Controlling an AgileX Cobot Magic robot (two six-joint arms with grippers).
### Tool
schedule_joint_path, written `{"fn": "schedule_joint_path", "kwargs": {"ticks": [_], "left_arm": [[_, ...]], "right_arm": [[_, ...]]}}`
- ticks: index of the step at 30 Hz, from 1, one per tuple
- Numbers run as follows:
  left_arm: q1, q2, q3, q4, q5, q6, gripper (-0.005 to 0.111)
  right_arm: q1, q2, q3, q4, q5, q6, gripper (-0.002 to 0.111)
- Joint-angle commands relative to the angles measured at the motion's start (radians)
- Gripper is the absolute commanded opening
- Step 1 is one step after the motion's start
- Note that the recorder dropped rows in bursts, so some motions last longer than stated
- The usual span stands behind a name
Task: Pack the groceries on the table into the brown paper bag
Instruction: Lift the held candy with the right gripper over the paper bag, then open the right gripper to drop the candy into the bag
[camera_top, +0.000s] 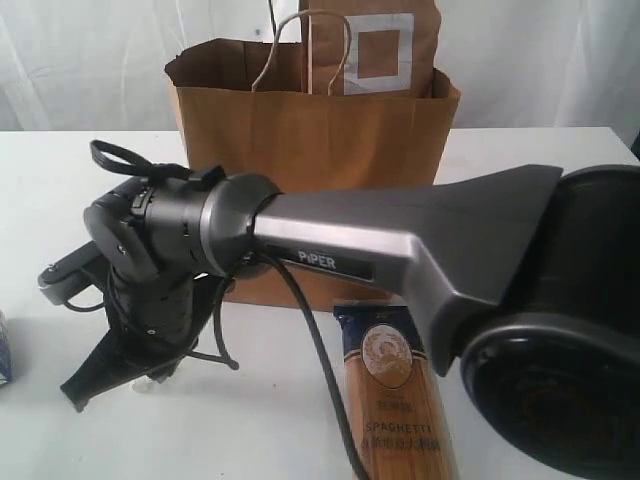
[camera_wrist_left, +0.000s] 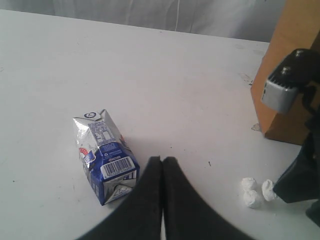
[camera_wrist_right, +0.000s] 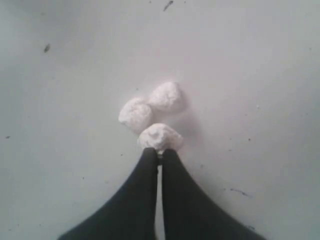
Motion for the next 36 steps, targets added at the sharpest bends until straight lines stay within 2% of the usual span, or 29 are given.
{"fn": "schedule_joint_path", "kwargs": {"ticks": [1,8,14,18,20,23,29,36], "left_arm": [[-0.006,-0.004,0.005,-0.011,-0.005,0.000,0.000],[-0.006,-0.004,0.005,-0.011,-0.005,0.000,0.000],[-0.006,-0.004,0.005,-0.011,-0.005,0.000,0.000],[-0.006,-0.004,0.005,-0.011,-0.005,0.000,0.000],[-0.006,-0.004,0.005,-0.011,-0.005,0.000,0.000],[-0.006,-0.004,0.005,-0.011,-0.005,0.000,0.000],[-0.006,-0.004,0.005,-0.011,-0.005,0.000,0.000],[-0.006,-0.004,0.005,-0.011,-0.005,0.000,0.000]], "right_arm": [[0.000,0.005,-0.001,0.000,0.010,0.000,0.000],[0.001,-0.120,-0.001,0.008,0.098,-0.010,0.000],[-0.001,-0.358,-0.001,-0.021,0.061,-0.090,0.000],[-0.001,-0.496,-0.001,-0.183,-0.030,-0.079,0.000],[-0.013,-0.537,-0.001,-0.320,-0.078,0.008,0.000],[-0.058,-0.548,-0.001,-0.423,-0.096,0.084,0.000],[-0.168,-0.510,-0.001,-0.420,-0.123,0.133,0.000],[-0.190,-0.475,-0.001,-0.410,-0.286,0.153,0.002]]}}
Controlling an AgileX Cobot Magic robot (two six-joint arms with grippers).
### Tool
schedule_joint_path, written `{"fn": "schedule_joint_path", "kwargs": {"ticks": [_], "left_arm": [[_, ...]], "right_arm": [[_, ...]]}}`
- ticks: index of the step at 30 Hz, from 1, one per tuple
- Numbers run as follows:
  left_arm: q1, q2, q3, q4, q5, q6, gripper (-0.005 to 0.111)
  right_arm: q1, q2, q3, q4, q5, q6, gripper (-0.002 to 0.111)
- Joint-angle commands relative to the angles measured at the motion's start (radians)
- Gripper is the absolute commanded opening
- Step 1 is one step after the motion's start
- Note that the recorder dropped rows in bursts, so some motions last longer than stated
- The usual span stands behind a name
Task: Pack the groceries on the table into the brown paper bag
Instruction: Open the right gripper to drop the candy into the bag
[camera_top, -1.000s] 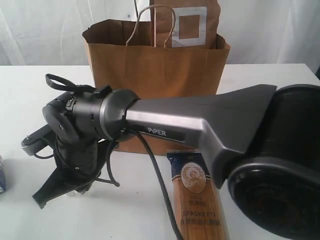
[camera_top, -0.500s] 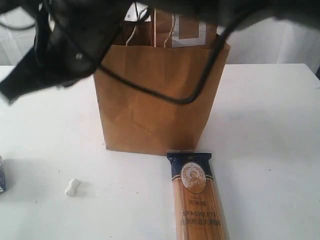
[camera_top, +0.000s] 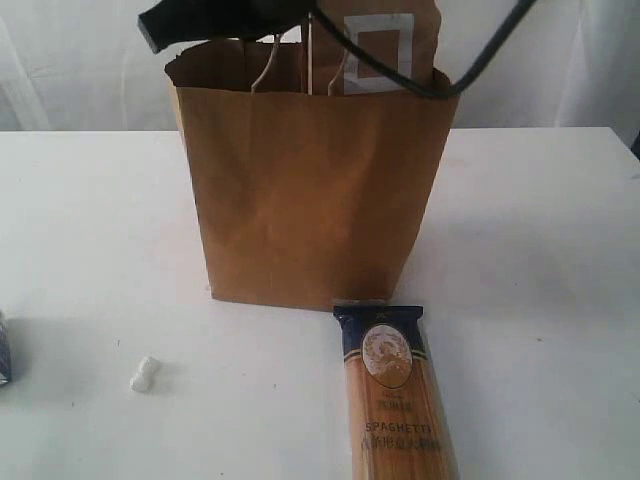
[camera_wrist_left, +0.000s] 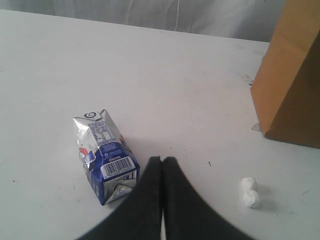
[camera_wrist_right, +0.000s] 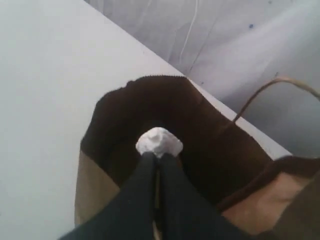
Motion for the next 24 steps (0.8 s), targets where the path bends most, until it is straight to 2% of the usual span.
{"fn": "schedule_joint_path", "kwargs": {"ticks": [1,7,12,14,24], "left_arm": [[-0.006,-0.004,0.005,-0.011,-0.005,0.000,0.000],[-0.006,-0.004,0.005,-0.011,-0.005,0.000,0.000],[-0.006,-0.004,0.005,-0.011,-0.005,0.000,0.000],[-0.006,-0.004,0.005,-0.011,-0.005,0.000,0.000],[-0.006,-0.004,0.005,-0.011,-0.005,0.000,0.000]], "right_arm": [[-0.008,0.018,0.003,-0.014,-0.130,0.008,0.004],[-0.011,0.077,0.003,-0.083,-0.122,0.011,0.015],[-0.017,0.088,0.003,-0.087,-0.102,0.069,0.035],[-0.017,0.084,0.003,-0.087,-0.097,0.078,0.039],[0.040,-0.030,0.003,0.053,-0.033,0.075,0.039]]}}
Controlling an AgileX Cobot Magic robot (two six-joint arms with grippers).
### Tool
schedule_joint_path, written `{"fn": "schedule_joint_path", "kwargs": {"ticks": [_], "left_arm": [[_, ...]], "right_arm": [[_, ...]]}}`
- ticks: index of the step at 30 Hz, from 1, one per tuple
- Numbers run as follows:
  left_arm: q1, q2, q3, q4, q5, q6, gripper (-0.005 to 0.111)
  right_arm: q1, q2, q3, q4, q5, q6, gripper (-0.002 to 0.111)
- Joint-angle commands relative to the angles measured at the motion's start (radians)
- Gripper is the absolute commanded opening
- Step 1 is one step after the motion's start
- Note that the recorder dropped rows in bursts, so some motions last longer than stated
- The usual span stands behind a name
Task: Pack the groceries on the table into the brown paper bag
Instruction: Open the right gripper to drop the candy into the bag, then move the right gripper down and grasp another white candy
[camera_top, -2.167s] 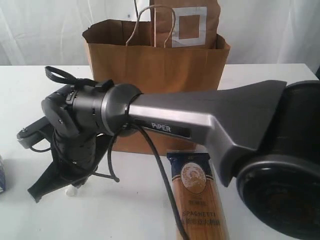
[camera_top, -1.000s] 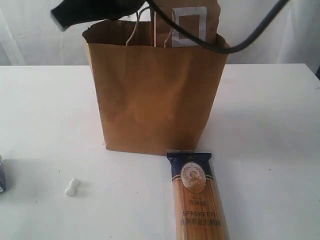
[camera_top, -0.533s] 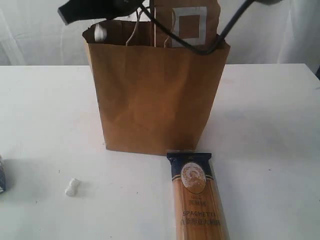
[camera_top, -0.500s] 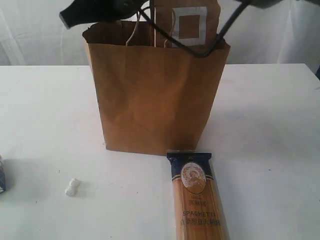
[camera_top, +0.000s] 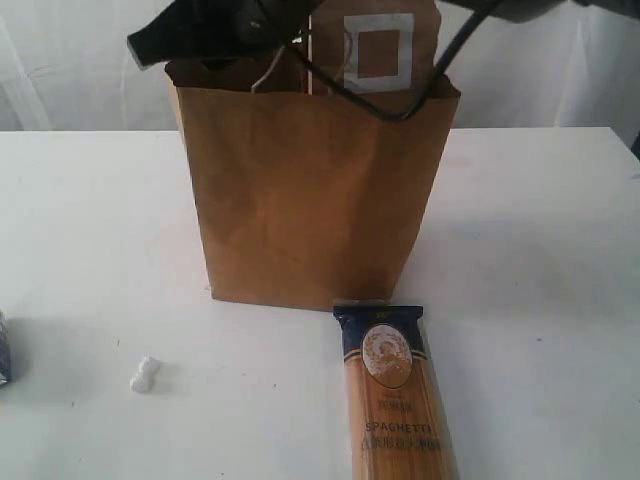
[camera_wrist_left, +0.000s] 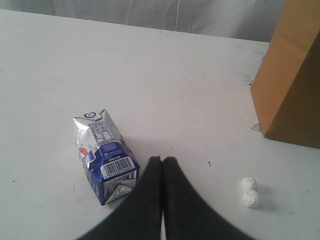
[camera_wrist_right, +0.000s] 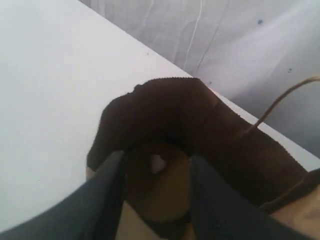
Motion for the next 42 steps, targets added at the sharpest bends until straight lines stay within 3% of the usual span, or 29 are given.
{"fn": "schedule_joint_path", "kwargs": {"ticks": [1,3,5,6,7,14,20,25,29,32,37,42], "left_arm": [[-0.006,-0.004,0.005,-0.011,-0.005,0.000,0.000],[-0.006,-0.004,0.005,-0.011,-0.005,0.000,0.000],[-0.006,-0.004,0.005,-0.011,-0.005,0.000,0.000],[-0.006,-0.004,0.005,-0.011,-0.005,0.000,0.000],[-0.006,-0.004,0.005,-0.011,-0.005,0.000,0.000],[-0.006,-0.004,0.005,-0.011,-0.005,0.000,0.000],[-0.006,-0.004,0.005,-0.011,-0.005,0.000,0.000],[-0.006,-0.004,0.005,-0.011,-0.005,0.000,0.000],[-0.006,-0.004,0.005,-0.011,-0.005,0.000,0.000],[-0.006,-0.004,0.005,-0.011,-0.005,0.000,0.000],[-0.006,-0.004,0.005,-0.011,-0.005,0.000,0.000],[-0.006,-0.004,0.005,-0.011,-0.005,0.000,0.000]], "right_arm": [[0.046,-0.085,0.001,0.075,0.019,-0.006,0.039],[0.094,-0.120,0.001,0.133,0.073,-0.094,0.034],[0.145,-0.122,0.001,0.152,0.192,-0.163,0.018],[0.182,-0.117,0.022,0.152,0.267,-0.198,0.004],[0.227,-0.117,0.097,0.152,0.274,-0.226,0.000],[0.279,-0.117,0.458,0.235,0.223,-0.141,0.000],[0.279,-0.117,0.577,0.333,0.139,-0.144,0.000],[0.277,-0.115,0.565,0.333,0.107,-0.146,0.000],[0.207,-0.046,0.396,0.326,0.331,-0.190,0.000],[0.122,0.050,0.264,0.386,0.398,-0.274,0.000],[0.095,0.133,0.184,0.487,0.306,-0.313,0.000],[0.097,0.141,0.182,0.508,0.213,-0.340,0.019]]}}
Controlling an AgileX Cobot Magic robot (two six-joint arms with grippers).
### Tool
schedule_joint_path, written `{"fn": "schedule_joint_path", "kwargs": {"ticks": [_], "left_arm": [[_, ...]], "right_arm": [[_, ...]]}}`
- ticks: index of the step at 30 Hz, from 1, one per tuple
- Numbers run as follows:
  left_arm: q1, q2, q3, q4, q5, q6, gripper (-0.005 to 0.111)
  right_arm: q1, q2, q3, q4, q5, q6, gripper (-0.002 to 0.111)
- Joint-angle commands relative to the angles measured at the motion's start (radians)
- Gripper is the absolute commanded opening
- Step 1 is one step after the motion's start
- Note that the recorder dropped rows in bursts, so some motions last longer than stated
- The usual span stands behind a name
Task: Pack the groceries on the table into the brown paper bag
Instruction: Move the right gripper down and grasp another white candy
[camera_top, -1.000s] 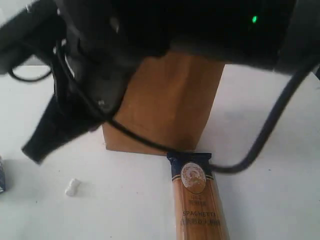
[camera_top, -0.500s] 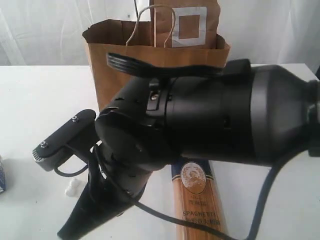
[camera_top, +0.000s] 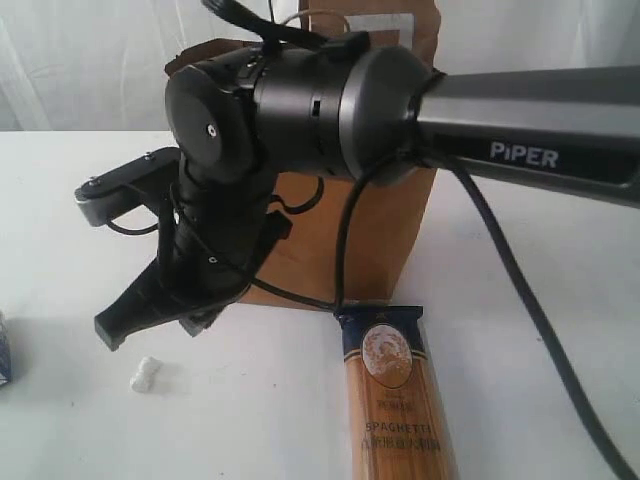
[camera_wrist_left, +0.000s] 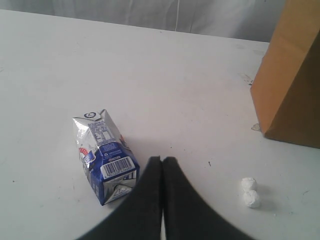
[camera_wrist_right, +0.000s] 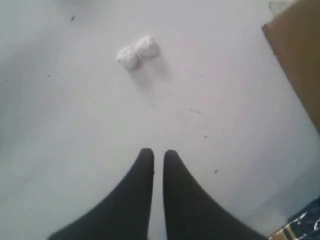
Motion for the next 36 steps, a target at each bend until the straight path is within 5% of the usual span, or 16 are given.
{"fn": "schedule_joint_path", "kwargs": {"ticks": [1,6,13,25,36], "left_arm": [[-0.006,-0.004,0.005,-0.011,-0.005,0.000,0.000],[-0.006,-0.004,0.005,-0.011,-0.005,0.000,0.000],[-0.006,-0.004,0.005,-0.011,-0.005,0.000,0.000],[-0.006,-0.004,0.005,-0.011,-0.005,0.000,0.000],[-0.006,-0.004,0.005,-0.011,-0.005,0.000,0.000]], "right_arm": [[-0.001,-0.001,-0.008,-0.013,-0.088,-0.028,0.023],[-0.001,-0.001,-0.008,0.113,-0.172,-0.066,0.046],[-0.001,0.042,-0.018,0.224,-0.199,-0.135,0.045],[-0.001,0.318,-0.242,0.142,-0.160,-0.084,0.044],[0.000,0.383,-0.261,0.047,-0.125,-0.020,0.044]]}}
